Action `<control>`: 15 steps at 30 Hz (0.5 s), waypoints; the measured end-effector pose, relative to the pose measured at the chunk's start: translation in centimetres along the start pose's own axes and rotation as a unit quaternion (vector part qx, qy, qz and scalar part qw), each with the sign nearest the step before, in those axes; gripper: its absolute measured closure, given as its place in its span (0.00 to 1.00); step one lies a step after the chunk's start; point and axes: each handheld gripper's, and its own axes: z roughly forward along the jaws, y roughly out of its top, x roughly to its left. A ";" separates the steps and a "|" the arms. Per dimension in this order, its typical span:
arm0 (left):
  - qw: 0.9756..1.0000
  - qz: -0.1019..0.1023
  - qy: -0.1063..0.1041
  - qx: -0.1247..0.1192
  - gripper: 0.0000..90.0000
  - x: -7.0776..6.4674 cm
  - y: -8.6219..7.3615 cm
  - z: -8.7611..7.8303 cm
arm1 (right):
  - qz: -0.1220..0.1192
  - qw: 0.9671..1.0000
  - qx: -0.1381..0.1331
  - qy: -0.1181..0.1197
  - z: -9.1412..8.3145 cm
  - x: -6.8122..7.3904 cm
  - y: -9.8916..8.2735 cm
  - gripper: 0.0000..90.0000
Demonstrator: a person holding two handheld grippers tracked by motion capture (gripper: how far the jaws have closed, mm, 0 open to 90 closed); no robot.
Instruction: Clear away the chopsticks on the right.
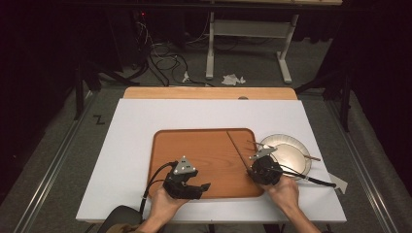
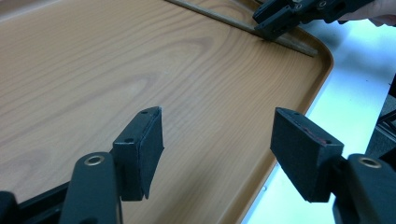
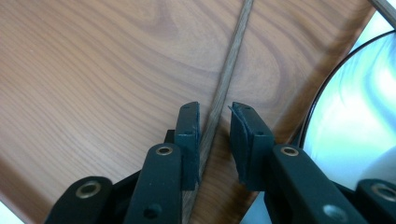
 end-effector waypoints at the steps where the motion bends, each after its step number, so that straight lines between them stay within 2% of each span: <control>1: 1.000 0.000 0.000 0.000 0.38 0.0 0.0 0.0 | 0.000 1.000 0.000 0.000 0.0 0.0 0.0 0.82; 8: 1.000 0.000 0.000 0.000 0.38 0.0 0.0 0.0 | -0.001 1.000 -0.020 0.006 -0.8 -0.1 0.0 0.81; 12: 1.000 -0.001 0.001 0.000 0.38 0.0 0.0 0.0 | 0.003 0.999 -0.033 0.016 -1.3 0.0 0.0 0.81; 13: 1.000 0.002 0.001 0.002 0.38 0.1 0.0 0.0 | 0.003 0.999 -0.047 0.025 -1.8 -0.1 -0.1 0.81; 15: 1.000 -0.001 0.002 -0.001 0.38 0.1 0.0 0.0 | 0.008 0.998 -0.054 0.031 -2.2 -0.1 -0.2 0.81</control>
